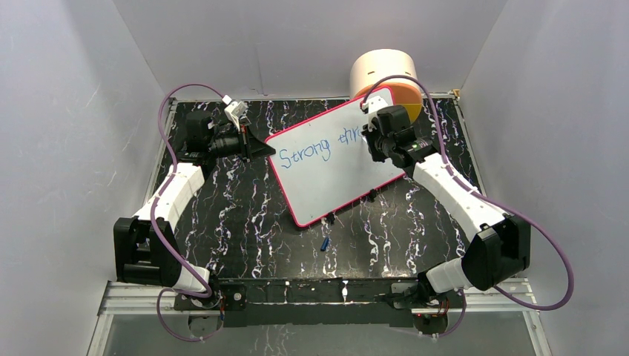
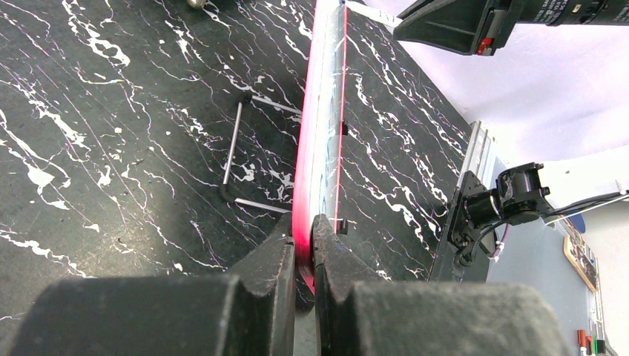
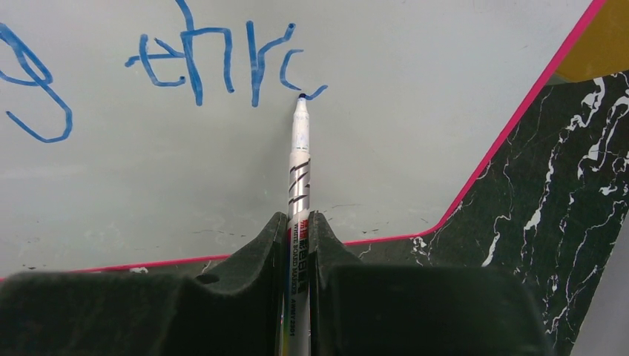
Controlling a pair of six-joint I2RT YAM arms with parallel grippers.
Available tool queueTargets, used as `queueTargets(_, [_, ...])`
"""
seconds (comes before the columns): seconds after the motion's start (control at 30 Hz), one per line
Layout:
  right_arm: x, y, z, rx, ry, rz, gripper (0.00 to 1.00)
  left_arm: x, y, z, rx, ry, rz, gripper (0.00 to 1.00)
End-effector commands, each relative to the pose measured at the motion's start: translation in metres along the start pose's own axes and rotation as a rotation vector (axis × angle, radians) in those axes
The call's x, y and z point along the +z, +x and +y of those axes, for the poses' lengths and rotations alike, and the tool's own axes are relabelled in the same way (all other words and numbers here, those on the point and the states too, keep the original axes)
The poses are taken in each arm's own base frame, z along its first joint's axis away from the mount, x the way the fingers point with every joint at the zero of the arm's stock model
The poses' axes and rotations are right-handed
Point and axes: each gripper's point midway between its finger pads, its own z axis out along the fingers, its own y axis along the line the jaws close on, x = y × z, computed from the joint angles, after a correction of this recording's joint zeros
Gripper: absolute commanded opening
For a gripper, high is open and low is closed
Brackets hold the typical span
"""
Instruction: Write a sentence on the whiteboard
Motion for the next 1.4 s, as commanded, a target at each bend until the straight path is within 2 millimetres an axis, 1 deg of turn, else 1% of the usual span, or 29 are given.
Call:
queueTargets(0.0, [-0.004, -0.035, 0.009, 0.017, -0.053, -0.093, 0.0, 0.009, 0.038, 0.013, -0.013, -0.05, 0.103, 0.0])
queueTargets(0.2, [-0.005, -0.041, 0.009, 0.019, -0.056, -0.107, 0.0, 0.008, 0.039, 0.013, -0.015, -0.051, 0.104, 0.0])
queueTargets(0.47, [-0.003, -0.048, 0.002, 0.012, -0.022, -0.126, 0.0, 0.008, 0.038, 0.012, -0.011, -0.051, 0.103, 0.0])
queueTargets(0.7, [-0.001, -0.054, 0.0, 0.011, -0.011, -0.14, 0.0, 0.008, 0.038, 0.012, -0.01, -0.051, 0.103, 0.0])
queueTargets(0.97, [0.0, -0.057, -0.007, 0.01, 0.028, -0.146, 0.0, 0.008, 0.039, 0.013, -0.011, -0.053, 0.105, 0.0])
queueTargets(1.17, [0.001, -0.054, -0.012, 0.01, 0.056, -0.134, 0.0, 0.008, 0.039, 0.013, -0.012, -0.053, 0.106, 0.0])
queueTargets(1.37, [0.003, -0.042, -0.014, 0.013, 0.065, -0.088, 0.0, 0.008, 0.038, 0.013, -0.012, -0.052, 0.106, 0.0])
